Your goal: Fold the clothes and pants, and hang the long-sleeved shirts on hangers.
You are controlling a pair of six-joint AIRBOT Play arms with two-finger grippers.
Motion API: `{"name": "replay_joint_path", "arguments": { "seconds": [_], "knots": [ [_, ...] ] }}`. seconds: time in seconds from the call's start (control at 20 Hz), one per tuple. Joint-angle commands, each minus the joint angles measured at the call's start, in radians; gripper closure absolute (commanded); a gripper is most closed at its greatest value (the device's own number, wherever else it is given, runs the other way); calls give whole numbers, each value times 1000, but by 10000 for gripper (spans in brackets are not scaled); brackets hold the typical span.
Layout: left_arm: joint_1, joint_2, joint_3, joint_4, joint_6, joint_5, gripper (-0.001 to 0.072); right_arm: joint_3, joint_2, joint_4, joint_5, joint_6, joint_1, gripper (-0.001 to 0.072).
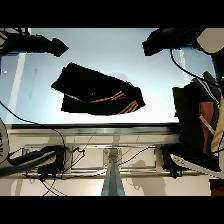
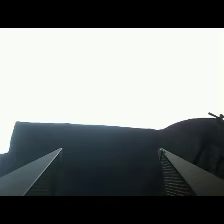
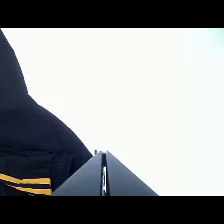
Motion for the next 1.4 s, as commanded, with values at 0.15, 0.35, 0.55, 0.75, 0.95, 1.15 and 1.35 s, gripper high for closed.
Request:
{"name": "replay_joint_path", "arguments": {
  "seconds": [0.15, 0.35, 0.55, 0.75, 0.95, 1.15, 1.35],
  "knots": [
    [0, 1, 1, 0, 0, 0, 6, 1, 0, 0, -60, 0, 1, 681],
    [0, 1, 1, 0, 0, 0, 6, 0, 0, -33, -71, -4, 0, 681],
    [0, 1, 1, 0, 0, 5, 7, 0, -2, -60, 16, -218, -10, 682],
    [0, 1, 1, -24, -24, 3, 6, -49, -1, -58, 128, -232, -175, 681],
    [3, 1, 1, -16, -64, -4, 382, -251, -1, 76, 162, -232, -439, 680],
    [32, 1, 0, 76, -71, -11, 688, -542, -1, 189, 153, -212, -599, 681],
    [79, 0, -80, 246, -64, -85, 688, -639, -1, 245, 77, -110, -607, 666]
  ]
}}
